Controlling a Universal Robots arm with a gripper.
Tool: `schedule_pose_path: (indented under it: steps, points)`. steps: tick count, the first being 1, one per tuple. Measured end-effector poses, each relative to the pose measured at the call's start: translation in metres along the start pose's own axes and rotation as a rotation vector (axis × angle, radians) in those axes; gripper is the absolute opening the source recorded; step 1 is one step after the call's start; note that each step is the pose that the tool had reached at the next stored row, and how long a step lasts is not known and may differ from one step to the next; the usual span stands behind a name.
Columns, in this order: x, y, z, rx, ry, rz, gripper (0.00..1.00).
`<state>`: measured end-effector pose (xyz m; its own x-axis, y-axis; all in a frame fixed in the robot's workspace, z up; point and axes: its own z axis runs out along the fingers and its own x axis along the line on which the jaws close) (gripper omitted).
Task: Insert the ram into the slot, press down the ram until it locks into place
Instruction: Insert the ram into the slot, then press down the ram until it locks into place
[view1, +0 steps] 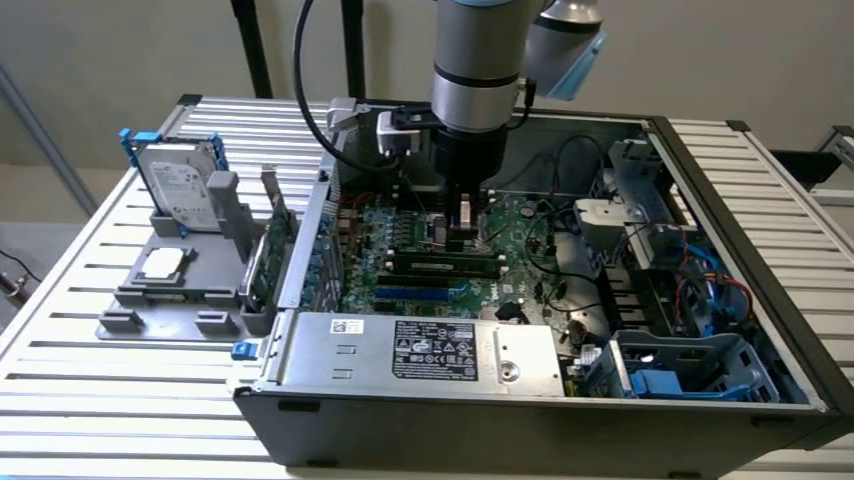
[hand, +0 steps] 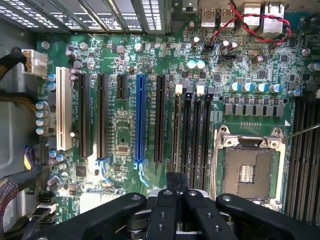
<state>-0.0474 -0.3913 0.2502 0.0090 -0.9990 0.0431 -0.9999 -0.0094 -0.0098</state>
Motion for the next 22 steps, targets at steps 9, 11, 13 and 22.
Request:
schedule_pose_path:
  steps: [9, 11, 13, 22]
  points:
    - [0.000, 0.0000, 0.0000, -0.0001, 0.0000, 0.000, 0.11]
    - [0.000, 0.0001, 0.0000, -0.0001, 0.0001, 0.000, 0.11]
    - [0.000, 0.0001, 0.0012, -0.0009, 0.0000, 0.000, 0.11]
    - [-0.001, 0.0006, 0.0150, -0.0064, -0.0001, 0.000, 0.11]
